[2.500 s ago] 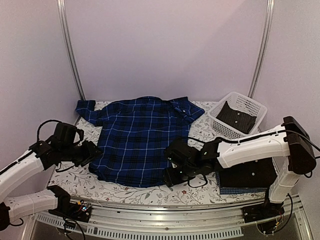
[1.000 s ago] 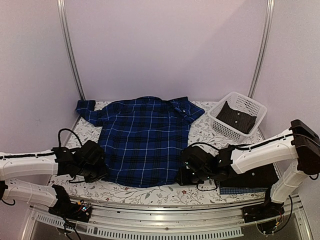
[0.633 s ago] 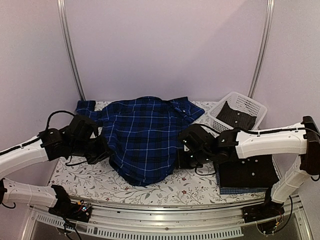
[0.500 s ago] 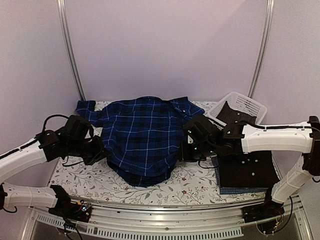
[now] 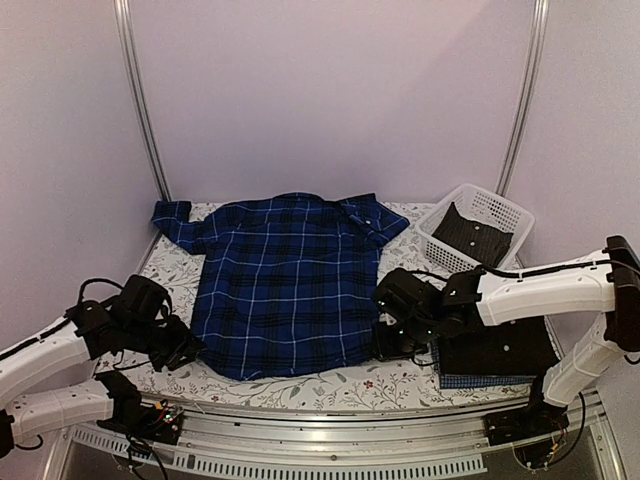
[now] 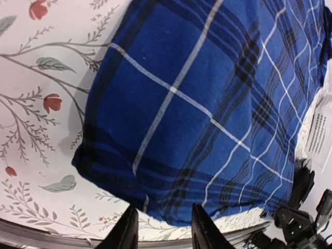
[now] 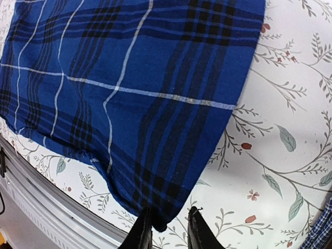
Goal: Fold and stack the long sleeve shirts
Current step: Adjust the flattened shirt at the center of the board.
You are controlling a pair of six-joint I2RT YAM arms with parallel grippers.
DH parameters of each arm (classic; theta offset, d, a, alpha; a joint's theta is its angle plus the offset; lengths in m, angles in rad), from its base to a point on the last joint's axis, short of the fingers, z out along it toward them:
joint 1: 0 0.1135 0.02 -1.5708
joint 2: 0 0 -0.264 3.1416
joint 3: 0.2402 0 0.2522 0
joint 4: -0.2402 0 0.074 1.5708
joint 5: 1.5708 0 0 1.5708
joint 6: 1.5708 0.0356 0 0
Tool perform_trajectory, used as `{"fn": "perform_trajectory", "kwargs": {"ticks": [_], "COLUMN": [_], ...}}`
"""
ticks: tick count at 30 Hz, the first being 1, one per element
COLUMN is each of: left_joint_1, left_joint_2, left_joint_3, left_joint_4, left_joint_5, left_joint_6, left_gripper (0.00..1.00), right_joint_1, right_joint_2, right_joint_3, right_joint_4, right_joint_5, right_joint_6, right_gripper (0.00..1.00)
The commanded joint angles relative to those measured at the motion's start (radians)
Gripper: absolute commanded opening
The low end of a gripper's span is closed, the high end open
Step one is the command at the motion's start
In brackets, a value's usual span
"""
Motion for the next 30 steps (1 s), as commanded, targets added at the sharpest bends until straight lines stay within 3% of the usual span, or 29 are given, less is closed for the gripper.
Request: {"fn": "perform_trajectory", "kwargs": {"ticks": [1,4,7,12,18,26,30], "left_joint_1": [0.012,0.013,0.012,0.021,0.090,0.105,0.108], "left_joint_2": [-0.012,0.038,0.127,0.123,0.126,0.216,0.222], "left_joint_3": [0.128,0.221,0.265,0.187,0.035,-0.041,-0.070], "left_joint_4": [-0.115,-0.136,-0.156,-0.148,0.005,0.142,0.185], "left_joint_5": [-0.113,-0.161,-0.181,-0.198,-0.128,-0.110,-0.101], "left_joint_6": [0.019,0.103,0.160,0.136,0.147,0.122,0.096], "left_gripper": [0.40,0.44,0.44,0.49,0.51,0.52,0.42], "right_joint_1": [0.019,0.045,0.055,0.057,0.031,0.003,-0.005], "right_joint_2": [-0.021,-0.035,-0.039,0.000,-0.020,-0.075,-0.089], "right_joint_3": [0.031,0.088,0.129,0.128,0.021,-0.151,-0.179], "right_joint_4": [-0.050,-0.114,-0.125,-0.113,0.008,0.214,0.287], "right_joint_5": [0.030,0.090,0.104,0.126,0.083,0.066,0.085], "right_joint_6": [0.010,0.016,0.009,0.001,0.023,0.075,0.080], "right_gripper": [0.31,0.46,0.51,0.62,0.60,0.56,0.56]}}
